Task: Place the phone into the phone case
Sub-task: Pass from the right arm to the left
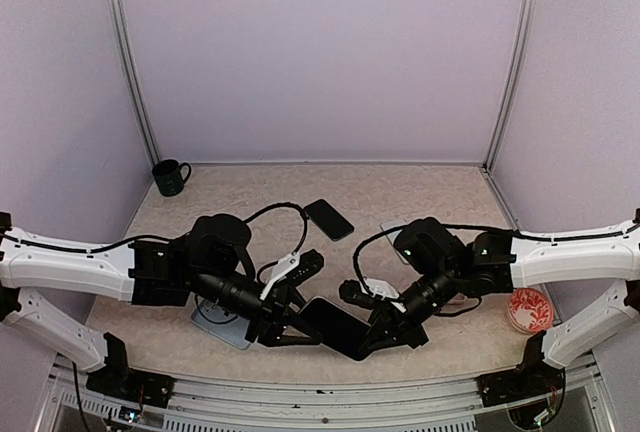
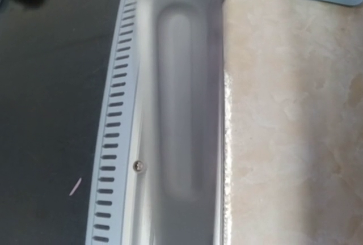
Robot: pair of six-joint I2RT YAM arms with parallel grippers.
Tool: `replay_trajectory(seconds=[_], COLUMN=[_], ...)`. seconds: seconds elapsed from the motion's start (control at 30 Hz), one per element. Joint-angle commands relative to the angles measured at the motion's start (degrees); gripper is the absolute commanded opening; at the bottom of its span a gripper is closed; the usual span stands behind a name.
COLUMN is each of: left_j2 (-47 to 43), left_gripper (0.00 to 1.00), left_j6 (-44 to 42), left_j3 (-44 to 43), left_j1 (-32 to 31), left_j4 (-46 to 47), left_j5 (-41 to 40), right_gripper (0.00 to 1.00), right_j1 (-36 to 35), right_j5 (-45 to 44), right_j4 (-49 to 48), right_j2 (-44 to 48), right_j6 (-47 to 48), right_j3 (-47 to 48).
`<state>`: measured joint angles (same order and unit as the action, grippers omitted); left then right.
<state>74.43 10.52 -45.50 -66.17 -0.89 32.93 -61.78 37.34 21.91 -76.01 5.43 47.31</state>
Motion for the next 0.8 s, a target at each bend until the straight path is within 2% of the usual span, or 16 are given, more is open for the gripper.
replay_trajectory(seconds=[0.0, 0.17, 0.23, 0.5, 0.53, 0.57, 0.6, 0.63, 0.7, 0.77], left_j2=[0.4, 0.8, 0.9, 0.1, -0.1, -0.6, -1.2, -1.7, -3.3, -5.4], left_gripper=[0.37, 0.1, 0.02, 0.0, 0.0, 0.0, 0.0, 0.0, 0.0, 0.0], left_j6=[-0.1, -0.1, -0.2, -0.2, -0.3, -0.4, -0.4, -0.5, -0.5, -0.1], left_j3=[-2.0, -2.2, -2.2, -1.4, -1.2, -1.0, -0.6, -0.2, 0.8, 2.1], left_j1=[0.2, 0.3, 0.3, 0.3, 0.3, 0.4, 0.4, 0.4, 0.6, 0.9], left_j4=[2.2, 2.5, 2.6, 3.9, 4.2, 4.4, 4.8, 5.3, 6.4, 7.9], left_j5=[1.2, 0.6, 0.5, 0.4, 0.1, -0.2, -0.8, -1.3, -2.6, -4.4], right_gripper=[0.0, 0.0, 0.0, 0.01, 0.09, 0.24, 0.43, 0.54, 0.7, 0.8], right_j1=[-0.7, -0.8, -0.8, -0.8, -0.8, -0.7, -0.5, -0.3, 0.6, 1.7], right_j5=[0.6, 0.6, 0.6, -1.0, -1.4, -2.0, -3.1, -4.4, -6.1, -7.3], right_j4=[-1.2, -1.0, -1.0, -0.7, -0.6, -0.3, -0.2, -0.1, -0.4, -1.2], right_j2=[-0.1, -0.1, -0.1, 0.2, 0.5, 0.8, 1.3, 2.1, 3.7, 5.7], right_j6=[0.6, 0.6, 0.6, 0.6, 0.4, 0.3, 0.2, -0.2, -1.0, -1.8], right_j3=[1.9, 1.8, 1.9, 2.0, 2.1, 2.2, 2.3, 2.4, 2.4, 2.3])
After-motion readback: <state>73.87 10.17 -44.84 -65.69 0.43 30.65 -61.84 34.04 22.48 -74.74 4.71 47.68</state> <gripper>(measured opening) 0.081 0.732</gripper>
